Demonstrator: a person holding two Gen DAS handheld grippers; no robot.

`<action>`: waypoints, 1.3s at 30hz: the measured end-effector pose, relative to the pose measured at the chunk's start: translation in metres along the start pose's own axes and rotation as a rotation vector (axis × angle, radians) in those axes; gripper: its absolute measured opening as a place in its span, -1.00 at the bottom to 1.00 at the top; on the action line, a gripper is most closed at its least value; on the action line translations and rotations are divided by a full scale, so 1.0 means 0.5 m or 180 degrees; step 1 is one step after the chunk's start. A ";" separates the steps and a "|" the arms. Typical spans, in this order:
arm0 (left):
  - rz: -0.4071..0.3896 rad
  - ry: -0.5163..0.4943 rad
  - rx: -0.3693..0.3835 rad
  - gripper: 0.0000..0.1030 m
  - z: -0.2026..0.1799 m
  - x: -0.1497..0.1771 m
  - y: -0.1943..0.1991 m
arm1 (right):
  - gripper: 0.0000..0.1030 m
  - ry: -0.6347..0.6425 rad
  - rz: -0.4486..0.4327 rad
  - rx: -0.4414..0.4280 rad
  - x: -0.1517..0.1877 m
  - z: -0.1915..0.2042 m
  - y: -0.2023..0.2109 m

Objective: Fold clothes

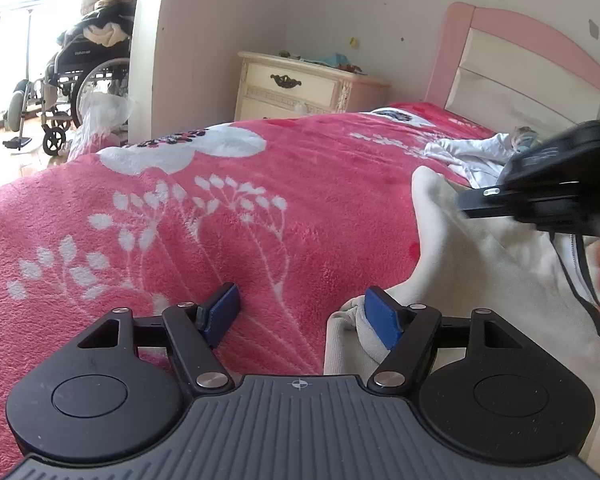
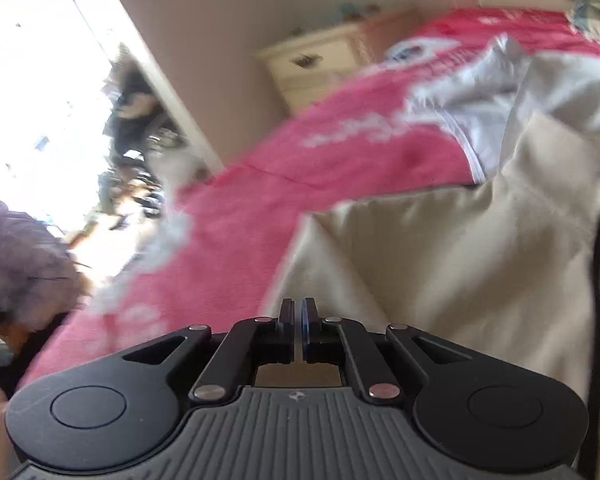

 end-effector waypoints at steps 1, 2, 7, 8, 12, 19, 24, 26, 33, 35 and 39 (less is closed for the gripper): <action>-0.0003 0.0004 0.0004 0.38 0.000 0.000 0.000 | -1.00 -0.0241 0.0023 -0.0071 -0.001 -0.017 -0.011; -0.0005 0.0002 0.0002 0.38 0.000 0.000 0.000 | -1.00 -0.0524 0.0051 -0.0186 -0.003 -0.035 -0.015; -0.0004 -0.0003 0.0000 0.38 0.000 0.000 0.000 | -0.85 -0.0838 -0.0029 -0.0441 -0.017 -0.092 0.123; -0.0004 -0.0007 -0.0004 0.38 -0.001 0.000 0.000 | -0.83 -0.0900 -0.0032 -0.0539 -0.016 -0.108 0.168; -0.0001 -0.0014 -0.0008 0.39 -0.003 0.000 0.001 | -0.67 -0.1002 -0.0151 -0.0623 -0.001 -0.191 0.365; -0.0070 -0.0098 -0.0110 0.52 -0.013 -0.024 0.039 | -0.58 -0.1449 -0.0208 -0.0412 0.131 -0.301 0.580; -0.0284 -0.0279 -0.0289 0.53 -0.040 -0.067 0.118 | -0.58 -0.1700 -0.0341 -0.0430 0.189 -0.344 0.668; -0.0294 -0.0286 -0.0164 0.53 -0.069 -0.080 0.158 | -0.58 -0.1756 -0.0486 -0.0472 0.201 -0.357 0.714; 0.0033 -0.0475 0.0547 0.59 -0.219 -0.065 0.249 | -0.58 -0.1901 -0.0855 -0.0789 0.229 -0.396 0.802; 0.0275 -0.0631 0.0750 0.59 -0.270 -0.031 0.249 | -0.58 -0.1914 -0.0623 -0.0679 0.257 -0.393 0.756; 0.0694 -0.1154 0.0855 0.58 -0.339 0.060 0.240 | -0.58 -0.1830 -0.0075 -0.0460 0.335 -0.359 0.635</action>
Point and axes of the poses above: each gripper's, at about its wrist camera, not at the fingertips, and y roughly against the way its jaws point, z to its left, x to its underside, the point moved 6 cm from there along -y, roughly the way its jaws point, and after that the axes turned 15 degrees about x, right-handed, at the moved point
